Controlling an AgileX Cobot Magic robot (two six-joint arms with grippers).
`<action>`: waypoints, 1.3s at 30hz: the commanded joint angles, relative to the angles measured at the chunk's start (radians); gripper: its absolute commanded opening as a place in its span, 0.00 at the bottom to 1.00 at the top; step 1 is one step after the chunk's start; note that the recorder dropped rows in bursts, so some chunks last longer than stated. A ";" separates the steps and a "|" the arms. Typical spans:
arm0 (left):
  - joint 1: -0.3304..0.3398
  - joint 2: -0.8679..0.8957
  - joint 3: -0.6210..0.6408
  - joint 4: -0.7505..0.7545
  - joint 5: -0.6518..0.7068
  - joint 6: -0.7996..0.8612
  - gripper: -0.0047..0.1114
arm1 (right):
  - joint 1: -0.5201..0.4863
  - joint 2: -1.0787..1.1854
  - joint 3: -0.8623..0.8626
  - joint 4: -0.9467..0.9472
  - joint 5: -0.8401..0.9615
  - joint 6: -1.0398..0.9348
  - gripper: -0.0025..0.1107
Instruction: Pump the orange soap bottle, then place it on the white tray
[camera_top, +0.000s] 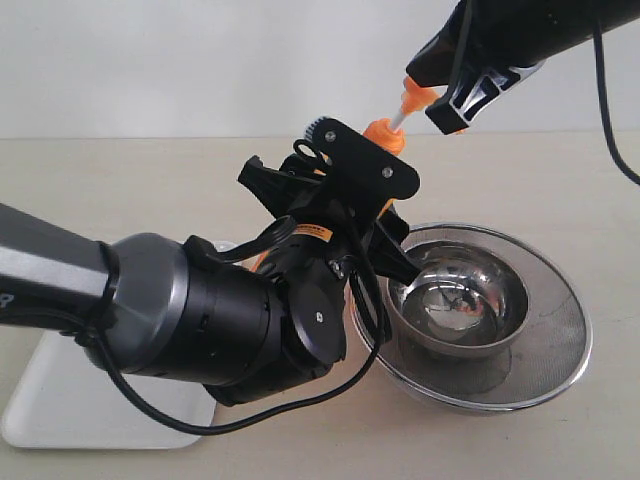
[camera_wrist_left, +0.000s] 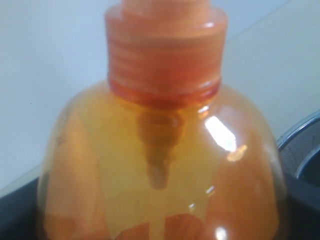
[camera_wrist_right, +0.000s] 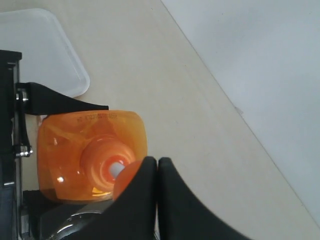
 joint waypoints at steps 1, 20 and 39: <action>-0.006 -0.001 -0.006 0.026 0.008 -0.019 0.08 | 0.005 0.031 0.016 -0.010 0.104 0.004 0.02; -0.006 -0.001 -0.006 0.026 0.008 -0.019 0.08 | 0.005 -0.053 -0.060 -0.017 0.003 0.002 0.02; -0.006 -0.001 -0.006 0.026 0.005 -0.020 0.08 | 0.005 -0.008 -0.146 -0.121 0.128 0.097 0.02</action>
